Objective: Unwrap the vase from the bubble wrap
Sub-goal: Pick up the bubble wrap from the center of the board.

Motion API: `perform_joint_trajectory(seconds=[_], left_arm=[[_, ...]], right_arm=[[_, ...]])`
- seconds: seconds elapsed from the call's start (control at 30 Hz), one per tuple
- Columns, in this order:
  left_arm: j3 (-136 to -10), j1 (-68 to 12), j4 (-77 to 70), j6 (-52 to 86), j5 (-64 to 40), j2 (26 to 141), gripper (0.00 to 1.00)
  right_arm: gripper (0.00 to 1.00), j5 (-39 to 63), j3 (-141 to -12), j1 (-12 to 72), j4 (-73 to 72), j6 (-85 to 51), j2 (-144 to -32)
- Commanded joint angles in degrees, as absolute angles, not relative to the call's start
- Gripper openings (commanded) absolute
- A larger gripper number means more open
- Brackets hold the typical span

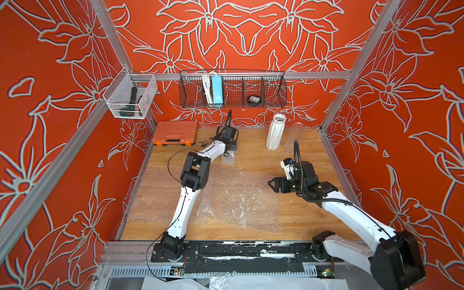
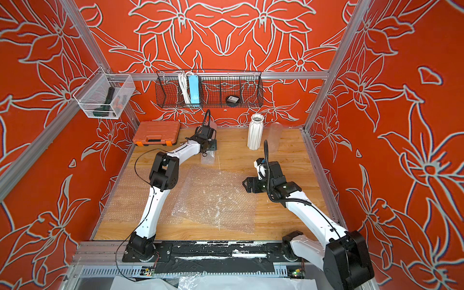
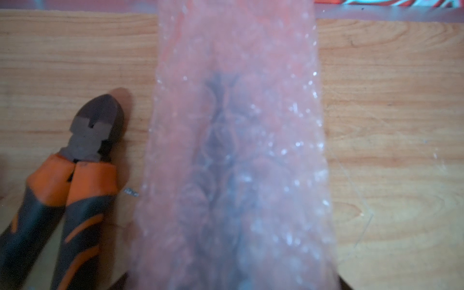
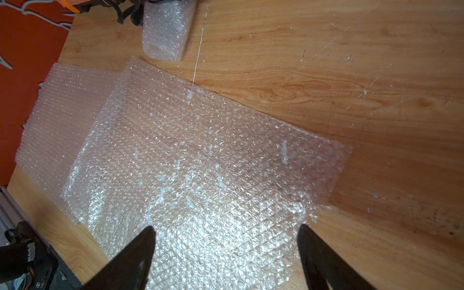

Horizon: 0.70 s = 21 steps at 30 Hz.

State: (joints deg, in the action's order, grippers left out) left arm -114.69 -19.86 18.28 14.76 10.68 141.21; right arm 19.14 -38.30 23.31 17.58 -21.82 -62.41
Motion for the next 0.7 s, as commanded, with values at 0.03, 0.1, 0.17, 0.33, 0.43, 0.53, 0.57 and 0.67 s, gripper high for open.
perform_joint_trajectory(seconds=[0.03,0.1,0.17,0.33,0.43,0.53,0.57,0.67], left_arm=[[-107.28,-19.86,13.93,13.47,9.30,132.84,0.63],[-104.05,-19.95,12.18,13.48,8.62,130.27,0.63],[-101.19,-19.95,11.40,13.85,8.18,127.73,0.63],[-94.13,-20.27,7.91,14.24,4.65,121.44,0.63],[-92.61,-20.52,8.08,14.38,3.01,118.89,0.63],[-91.50,-20.90,10.43,14.97,0.75,116.70,0.63],[-90.86,-21.03,11.06,15.20,0.02,116.04,0.63],[-87.03,-21.79,12.10,16.43,-1.98,112.44,0.63]], right_arm=[[0.89,19.42,-37.16,23.82,17.61,-22.59,-61.26],[0.89,19.42,-37.07,23.81,17.83,-22.66,-60.96],[0.89,19.33,-36.95,23.87,18.23,-22.68,-60.53],[0.89,18.92,-36.48,23.99,18.38,-22.81,-59.52],[0.89,18.96,-36.31,23.99,18.52,-22.85,-59.35],[0.89,18.81,-36.23,23.99,18.72,-22.85,-58.99],[0.89,18.64,-36.13,23.98,18.74,-22.85,-58.84],[0.89,18.59,-35.97,23.99,18.49,-22.93,-58.56]])
